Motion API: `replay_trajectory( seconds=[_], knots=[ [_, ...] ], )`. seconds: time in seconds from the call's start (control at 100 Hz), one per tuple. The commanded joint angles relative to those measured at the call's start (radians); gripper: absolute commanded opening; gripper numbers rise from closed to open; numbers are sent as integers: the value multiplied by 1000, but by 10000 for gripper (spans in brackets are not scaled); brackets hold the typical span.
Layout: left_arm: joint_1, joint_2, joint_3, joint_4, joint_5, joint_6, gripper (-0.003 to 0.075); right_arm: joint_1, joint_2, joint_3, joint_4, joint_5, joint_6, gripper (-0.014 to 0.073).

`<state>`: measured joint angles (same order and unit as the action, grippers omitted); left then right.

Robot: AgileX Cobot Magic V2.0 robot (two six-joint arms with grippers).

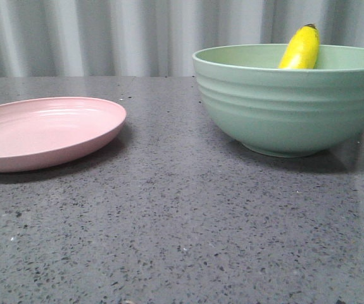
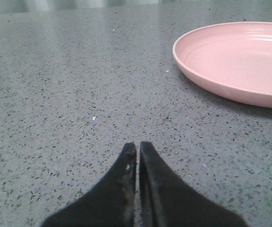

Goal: Transfer banana from pink plate to green bowl

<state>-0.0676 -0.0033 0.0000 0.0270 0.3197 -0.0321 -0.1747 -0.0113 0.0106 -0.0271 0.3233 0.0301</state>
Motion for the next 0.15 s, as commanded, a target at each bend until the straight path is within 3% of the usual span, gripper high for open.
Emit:
replay_trajectory(
  seconds=[0.0,0.14],
  knots=[
    [3,-29,11,-1,-62,-8,-20,-6,-21,22,-14,-31,-3,-64],
    [3,-29,11,-1,-62,-8,-20,-6,-21,22,-14,-31,-3,-64]
  ],
)
